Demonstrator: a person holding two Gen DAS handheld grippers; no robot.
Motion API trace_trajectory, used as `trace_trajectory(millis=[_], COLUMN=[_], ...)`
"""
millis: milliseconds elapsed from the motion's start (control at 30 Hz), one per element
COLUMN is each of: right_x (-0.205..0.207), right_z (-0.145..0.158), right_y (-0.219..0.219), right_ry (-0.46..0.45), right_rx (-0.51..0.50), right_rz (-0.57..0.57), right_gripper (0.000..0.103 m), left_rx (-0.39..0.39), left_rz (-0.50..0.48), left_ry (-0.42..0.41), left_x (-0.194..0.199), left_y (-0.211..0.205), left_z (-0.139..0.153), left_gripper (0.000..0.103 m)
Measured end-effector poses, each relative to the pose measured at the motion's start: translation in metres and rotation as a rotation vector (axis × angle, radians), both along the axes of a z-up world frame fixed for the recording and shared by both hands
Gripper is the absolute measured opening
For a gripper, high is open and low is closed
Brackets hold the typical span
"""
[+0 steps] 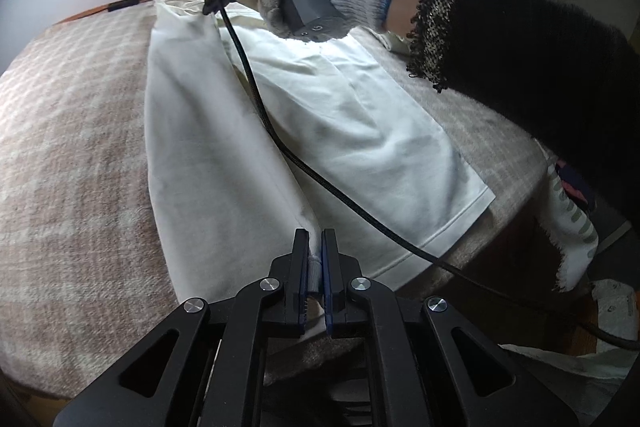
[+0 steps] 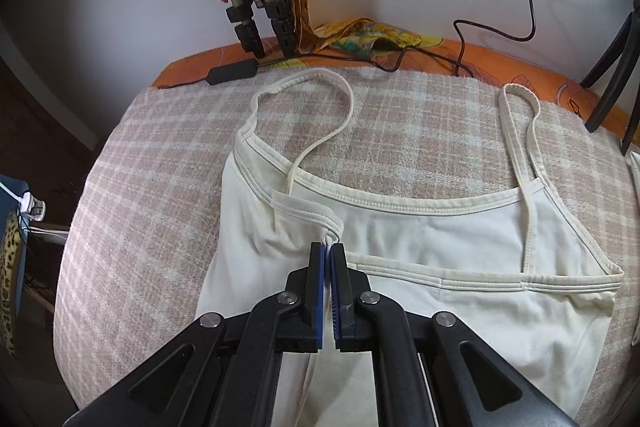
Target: Fold small clothes
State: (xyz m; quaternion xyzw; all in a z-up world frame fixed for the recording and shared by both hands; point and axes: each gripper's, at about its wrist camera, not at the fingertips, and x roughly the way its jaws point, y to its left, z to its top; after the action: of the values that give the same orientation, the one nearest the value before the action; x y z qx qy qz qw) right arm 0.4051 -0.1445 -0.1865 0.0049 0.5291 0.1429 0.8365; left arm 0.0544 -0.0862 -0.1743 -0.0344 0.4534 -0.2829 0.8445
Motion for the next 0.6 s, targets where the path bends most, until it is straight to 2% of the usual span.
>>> trace_trajectory(millis=[67,200,267,300,433,600], right_x=[0.001,0.0,-0.003,-0.006,-0.017,-0.038], right_z=[-0.003,0.004,0.016,0.023,0.052,0.084], right_y=[-0.001,-0.01,-0.02,-0.025,-0.051,-0.085], right_ry=[0.009,-0.001,-0.027,-0.044,-0.097,-0.153], right_rx=[-0.005,0.051,0.094,0.108,0.202,0.241], right_rz=[0.004,-0.002,-0.006,-0.009,-0.016,-0.027], right_gripper=[0.002,0.01,0.031,0.033,0.036,0.037], left_rx=[-0.002,0.0,-0.011,-0.013,-0.024,-0.02], left_rz=[-0.007,-0.023,-0.023,-0.02,-0.006,0.007], left_ry=[0.009,-0.008,-0.024,-0.035,-0.062,-0.096], left_x=[0.001,-0.003,-0.006,-0.008,-0.013,-0.018], left_y=[-0.003,-0.005,-0.005,-0.004,-0.003,-0.007], left_z=[-0.001,0.006,0.011,0.014,0.025,0.036], left_gripper=[0.01,0.014,0.022,0.022,0.022,0.022])
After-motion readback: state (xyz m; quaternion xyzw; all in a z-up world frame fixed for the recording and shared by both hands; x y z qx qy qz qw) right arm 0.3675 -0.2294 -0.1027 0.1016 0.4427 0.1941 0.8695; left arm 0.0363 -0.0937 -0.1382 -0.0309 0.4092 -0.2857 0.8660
